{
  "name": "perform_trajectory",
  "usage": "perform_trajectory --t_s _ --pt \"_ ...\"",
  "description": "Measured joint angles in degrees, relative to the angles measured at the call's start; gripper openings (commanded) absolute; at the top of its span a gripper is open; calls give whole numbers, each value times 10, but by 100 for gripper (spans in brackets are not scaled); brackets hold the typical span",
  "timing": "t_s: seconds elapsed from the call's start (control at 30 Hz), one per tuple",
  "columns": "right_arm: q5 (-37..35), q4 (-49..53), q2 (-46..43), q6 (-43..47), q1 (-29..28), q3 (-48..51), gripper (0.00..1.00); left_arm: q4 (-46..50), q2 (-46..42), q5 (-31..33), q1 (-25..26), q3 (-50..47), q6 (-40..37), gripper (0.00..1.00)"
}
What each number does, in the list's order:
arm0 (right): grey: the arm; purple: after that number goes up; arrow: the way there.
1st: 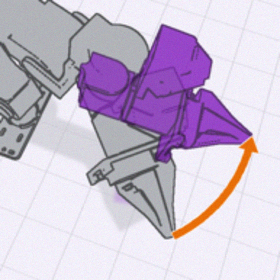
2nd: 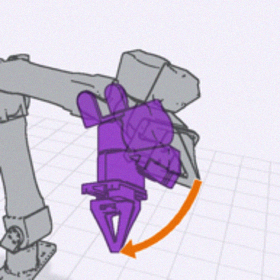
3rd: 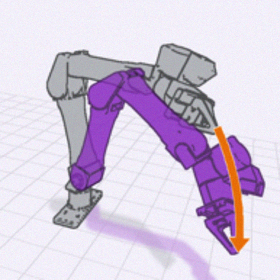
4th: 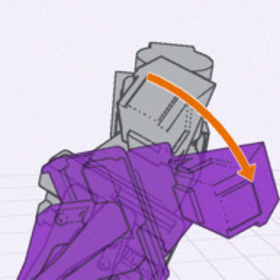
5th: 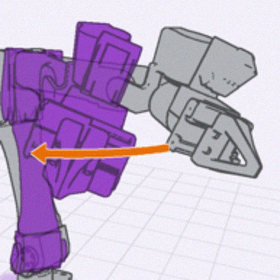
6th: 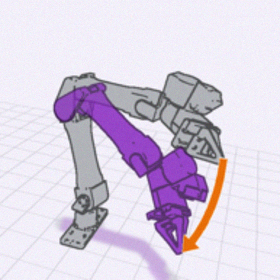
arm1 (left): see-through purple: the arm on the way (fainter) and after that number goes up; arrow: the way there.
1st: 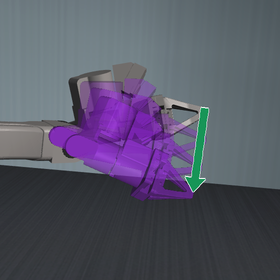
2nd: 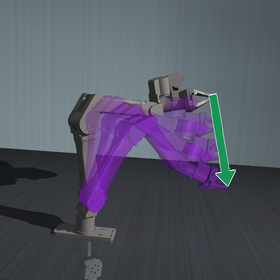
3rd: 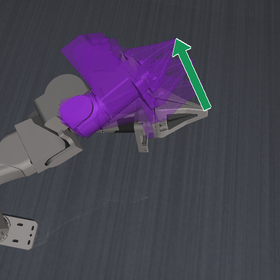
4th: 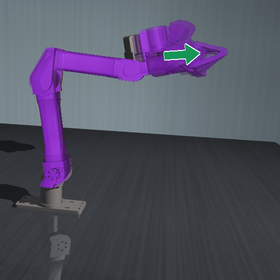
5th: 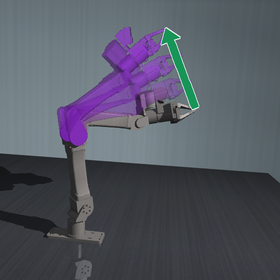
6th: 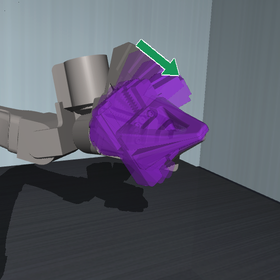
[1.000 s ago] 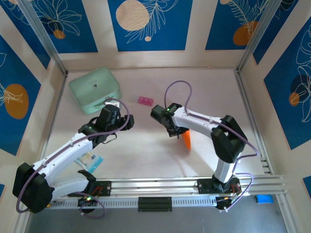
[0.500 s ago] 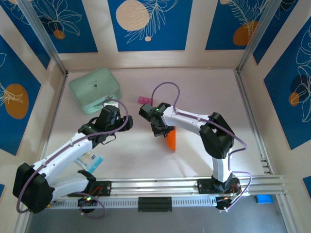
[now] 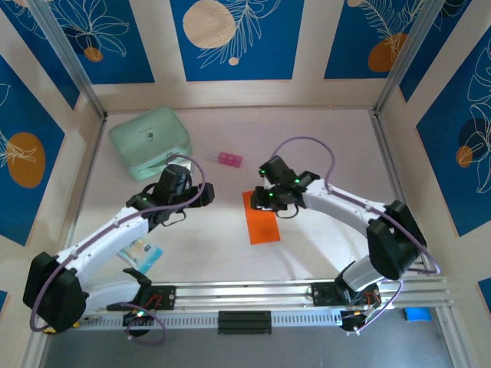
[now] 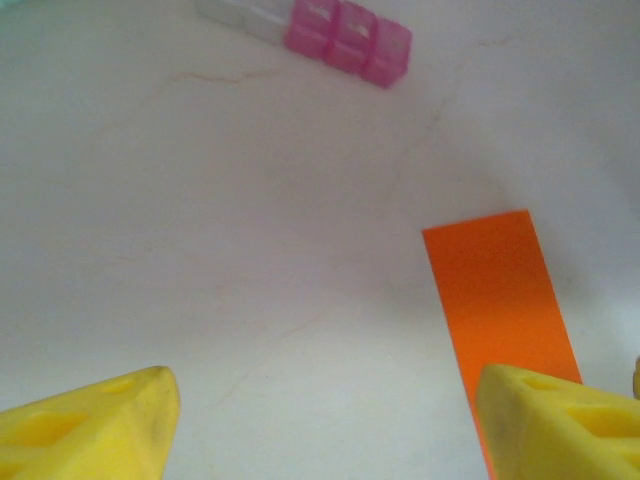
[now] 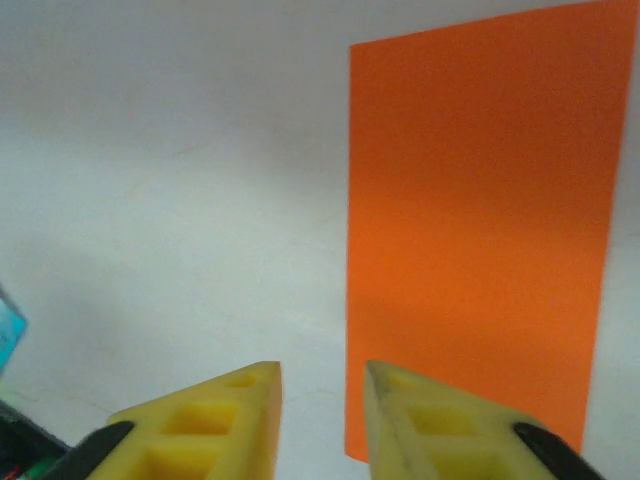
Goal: Fold a paper plane with a square sheet of paper (pick it up from the middle)
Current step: Turn over the paper at the center of the table, then third fold the triangle at the center of the table.
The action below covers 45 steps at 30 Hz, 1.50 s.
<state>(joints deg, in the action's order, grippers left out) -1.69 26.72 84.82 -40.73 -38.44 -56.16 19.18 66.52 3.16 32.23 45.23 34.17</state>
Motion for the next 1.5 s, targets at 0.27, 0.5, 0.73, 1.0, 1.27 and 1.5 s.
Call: perform_trajectory --t_s 0.27,0.5,0.73,1.0,1.27,1.5 --pt "126 -137 -55 -52 124 195 5 -52 144 -170 -1 32 14 58" --pt "206 -206 -44 -53 156 213 4 -125 231 -280 2 38 66 57" --pt "247 -251 35 -54 170 209 3 -144 270 -312 12 40 94 58" --pt "274 -296 94 -79 177 217 2 -165 302 -330 32 41 112 57" --pt "279 -383 87 -155 179 258 2 -169 332 -342 38 42 125 52" --pt "273 -395 86 -183 176 261 2 -187 353 -349 48 44 139 41"
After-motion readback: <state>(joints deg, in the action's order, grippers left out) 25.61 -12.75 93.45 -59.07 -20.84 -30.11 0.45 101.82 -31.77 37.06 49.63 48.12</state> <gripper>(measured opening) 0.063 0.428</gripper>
